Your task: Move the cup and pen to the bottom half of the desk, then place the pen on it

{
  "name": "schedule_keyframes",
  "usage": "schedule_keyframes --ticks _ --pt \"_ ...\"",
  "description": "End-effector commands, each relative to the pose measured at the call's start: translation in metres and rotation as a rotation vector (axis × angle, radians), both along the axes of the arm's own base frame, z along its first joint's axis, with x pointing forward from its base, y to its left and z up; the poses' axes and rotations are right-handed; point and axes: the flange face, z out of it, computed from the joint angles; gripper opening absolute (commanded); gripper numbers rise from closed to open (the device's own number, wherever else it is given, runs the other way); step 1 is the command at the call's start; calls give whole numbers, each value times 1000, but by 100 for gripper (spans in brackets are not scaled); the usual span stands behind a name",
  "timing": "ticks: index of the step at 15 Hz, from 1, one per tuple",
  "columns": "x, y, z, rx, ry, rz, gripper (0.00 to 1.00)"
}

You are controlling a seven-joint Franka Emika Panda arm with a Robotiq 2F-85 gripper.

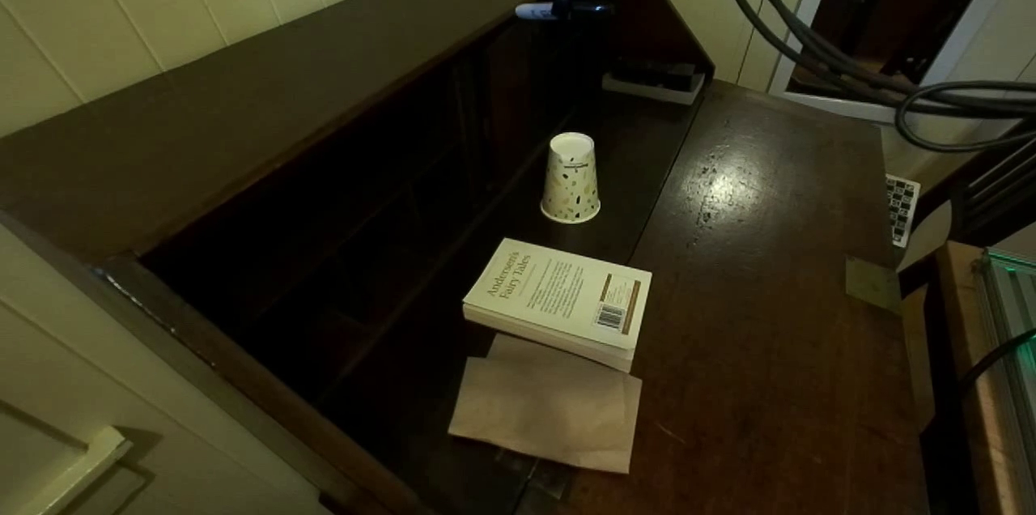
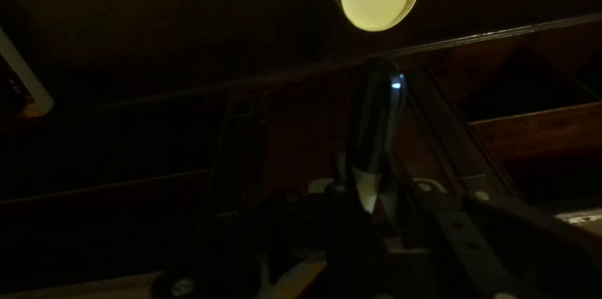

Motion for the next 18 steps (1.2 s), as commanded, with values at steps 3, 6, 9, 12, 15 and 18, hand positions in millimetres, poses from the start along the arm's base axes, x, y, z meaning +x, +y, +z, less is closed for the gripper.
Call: schedule_keyframes --ticks 3,6,9,12,15,18 --pt "-8 11 -4 11 13 -54 20" --pt "-8 10 -5 11 15 -55 20" --pt "-8 9 -5 11 15 -57 20" --pt "-8 9 -5 11 15 -57 20" --pt "-8 12 -7 12 22 -56 5" --pt "-5 22 -15 14 45 -60 5"
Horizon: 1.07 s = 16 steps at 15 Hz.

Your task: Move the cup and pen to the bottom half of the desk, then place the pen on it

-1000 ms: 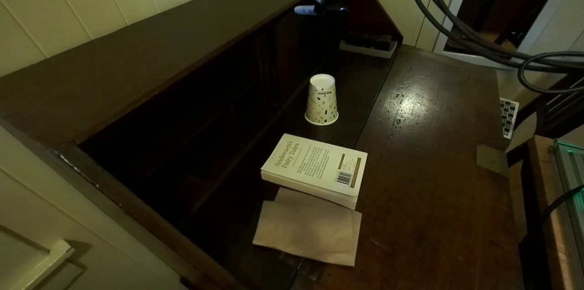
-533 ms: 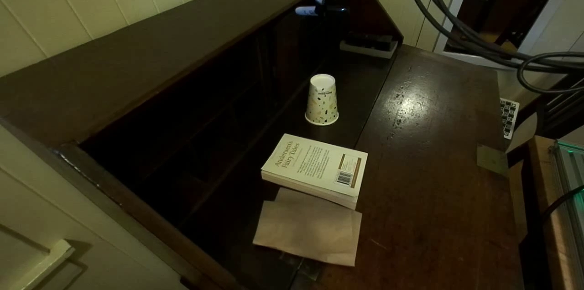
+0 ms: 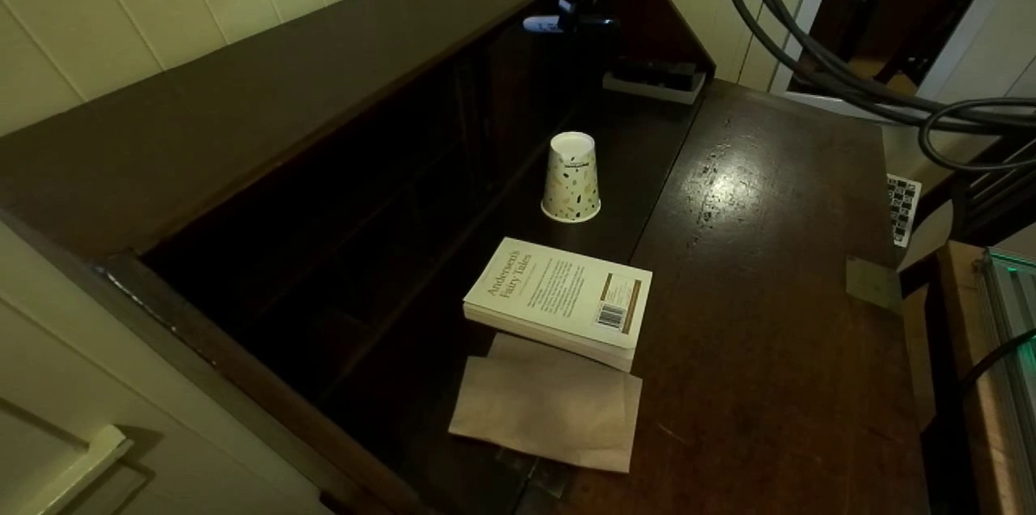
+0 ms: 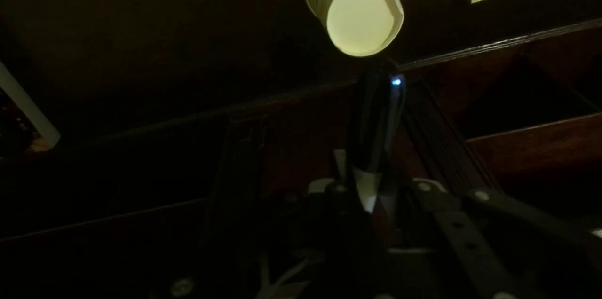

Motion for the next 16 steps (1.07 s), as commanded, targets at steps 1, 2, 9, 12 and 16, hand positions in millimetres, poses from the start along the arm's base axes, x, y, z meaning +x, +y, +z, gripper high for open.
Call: schedule_keyframes --ticks 1,2,9,12,16 --pt "4 15 -8 4 27 -9 5" --pt "5 22 -12 1 40 -12 5" --pt "7 43 -36 -36 57 -157 5" --pt "5 38 -45 -48 70 -226 5" --pt "9 42 -59 -8 98 -219 5"
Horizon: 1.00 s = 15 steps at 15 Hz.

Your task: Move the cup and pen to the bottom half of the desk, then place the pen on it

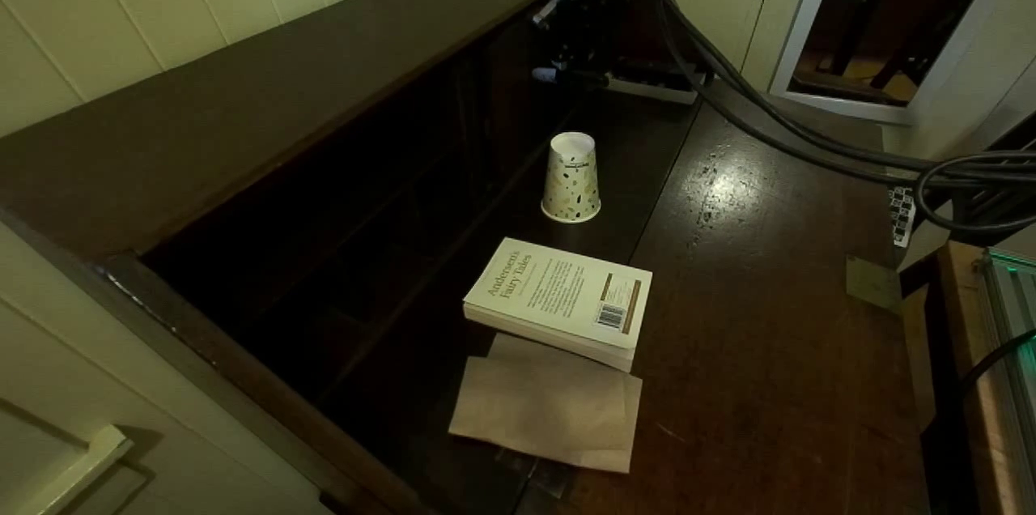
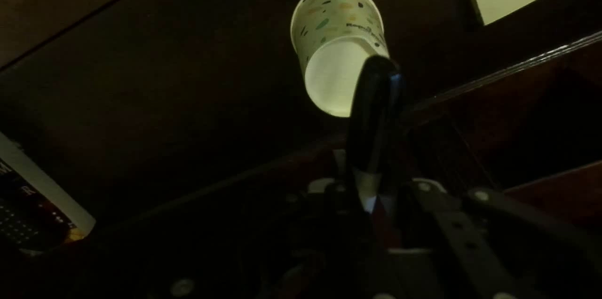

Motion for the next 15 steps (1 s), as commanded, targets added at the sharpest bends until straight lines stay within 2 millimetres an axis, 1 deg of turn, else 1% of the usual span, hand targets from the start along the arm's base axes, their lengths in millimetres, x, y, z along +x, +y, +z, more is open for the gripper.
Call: schedule_keyframes --ticks 1,6,10,15 --pt "2 4 -12 19 19 -9 5" --pt "5 5 -33 7 65 -27 5" --pt "7 11 -46 1 92 -75 5" --pt "5 20 -53 -13 105 -147 5"
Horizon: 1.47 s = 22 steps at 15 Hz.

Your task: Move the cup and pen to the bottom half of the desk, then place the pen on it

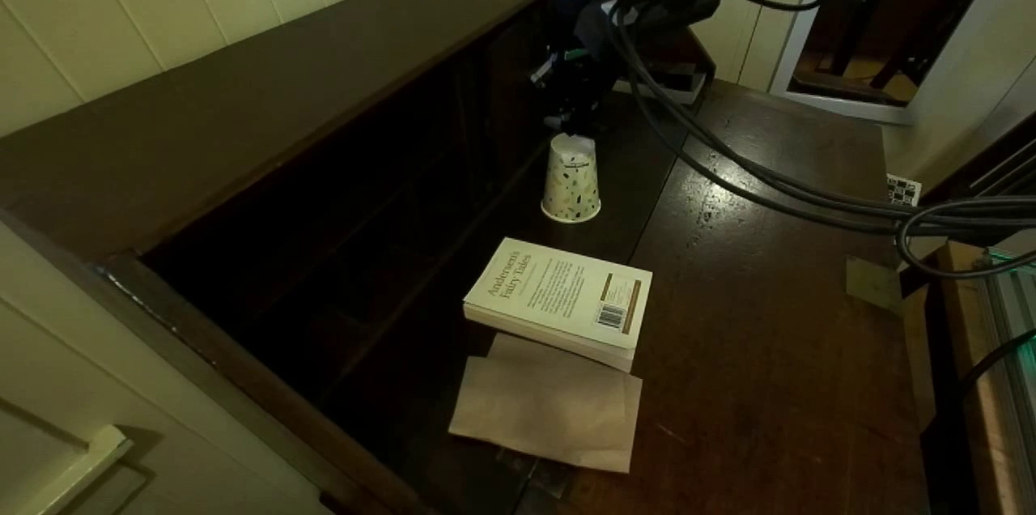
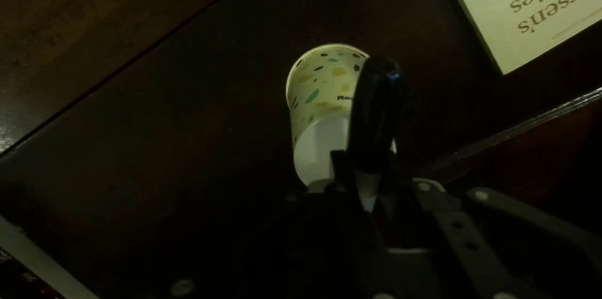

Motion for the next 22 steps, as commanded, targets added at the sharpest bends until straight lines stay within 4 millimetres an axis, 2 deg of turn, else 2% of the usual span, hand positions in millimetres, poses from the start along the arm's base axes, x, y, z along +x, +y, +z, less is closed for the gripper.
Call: schedule_keyframes --ticks 1,8,22 --pt "2 4 0 -38 5 -53 5" --pt "1 -4 -1 -107 -8 -85 5" --pt "5 8 -16 -122 3 -93 5"
